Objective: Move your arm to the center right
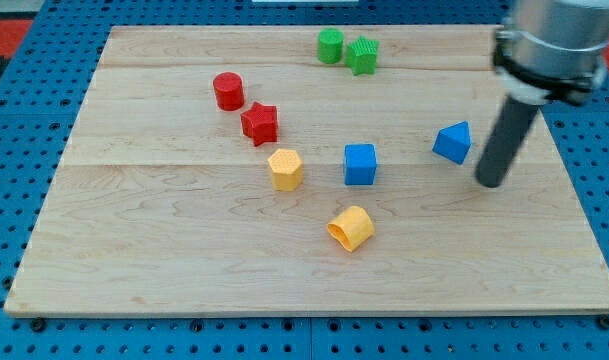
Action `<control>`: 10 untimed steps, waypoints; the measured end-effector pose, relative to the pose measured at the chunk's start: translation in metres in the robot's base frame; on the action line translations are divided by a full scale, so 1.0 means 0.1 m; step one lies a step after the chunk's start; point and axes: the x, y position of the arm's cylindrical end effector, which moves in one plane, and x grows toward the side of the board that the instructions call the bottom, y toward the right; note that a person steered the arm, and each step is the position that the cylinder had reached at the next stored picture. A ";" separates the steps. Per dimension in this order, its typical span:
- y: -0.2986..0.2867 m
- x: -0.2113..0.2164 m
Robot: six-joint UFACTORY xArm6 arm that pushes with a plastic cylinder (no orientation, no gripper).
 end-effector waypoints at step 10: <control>-0.18 -0.53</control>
